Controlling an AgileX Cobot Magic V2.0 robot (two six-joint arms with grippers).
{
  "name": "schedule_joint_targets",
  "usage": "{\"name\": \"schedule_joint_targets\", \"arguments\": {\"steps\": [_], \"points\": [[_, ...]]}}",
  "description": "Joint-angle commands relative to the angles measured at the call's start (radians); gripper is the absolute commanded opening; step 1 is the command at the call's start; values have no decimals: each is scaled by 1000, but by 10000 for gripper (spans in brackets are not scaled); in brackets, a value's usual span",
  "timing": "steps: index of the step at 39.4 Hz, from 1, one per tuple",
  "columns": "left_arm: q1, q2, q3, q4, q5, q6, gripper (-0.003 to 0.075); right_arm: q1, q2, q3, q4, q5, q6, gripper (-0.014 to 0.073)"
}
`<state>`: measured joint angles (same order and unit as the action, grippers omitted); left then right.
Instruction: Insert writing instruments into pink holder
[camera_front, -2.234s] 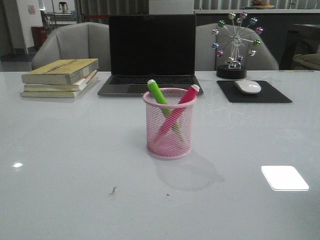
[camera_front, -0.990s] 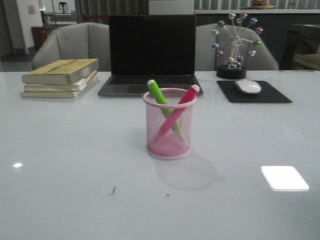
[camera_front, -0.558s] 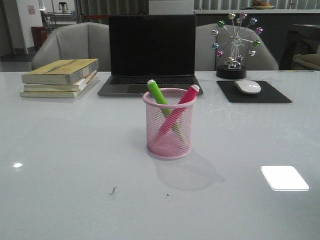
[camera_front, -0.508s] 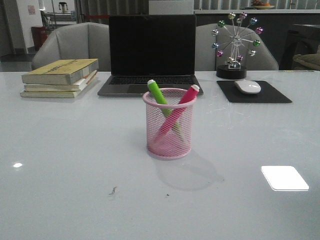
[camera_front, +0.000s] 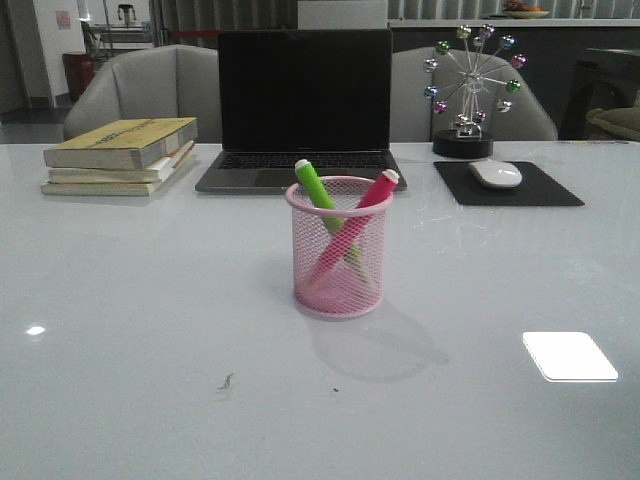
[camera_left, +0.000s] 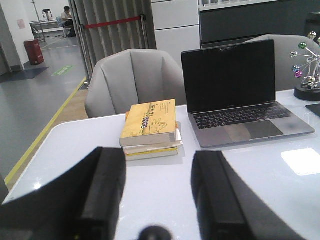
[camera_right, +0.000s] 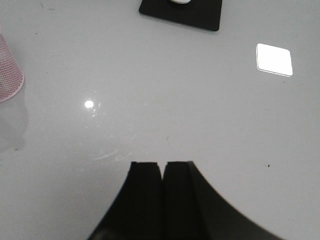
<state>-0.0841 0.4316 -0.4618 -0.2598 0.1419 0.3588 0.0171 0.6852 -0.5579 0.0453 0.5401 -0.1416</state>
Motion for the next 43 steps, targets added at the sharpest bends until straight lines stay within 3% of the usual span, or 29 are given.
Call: {"name": "schedule_joint_targets", "arguments": {"steps": [1, 9, 23, 43], "points": [[1, 5, -29, -3, -76, 2, 372, 0, -29, -26, -16, -78, -12, 58], [1, 5, -29, -3, -76, 2, 372, 7, -216, 47, -18, -99, 75, 58], [1, 5, -29, -3, -76, 2, 372, 98, -571, 328, -19, -211, 200, 58], [1, 5, -29, -3, -76, 2, 372, 38, -714, 591, -19, -437, 247, 58]]}}
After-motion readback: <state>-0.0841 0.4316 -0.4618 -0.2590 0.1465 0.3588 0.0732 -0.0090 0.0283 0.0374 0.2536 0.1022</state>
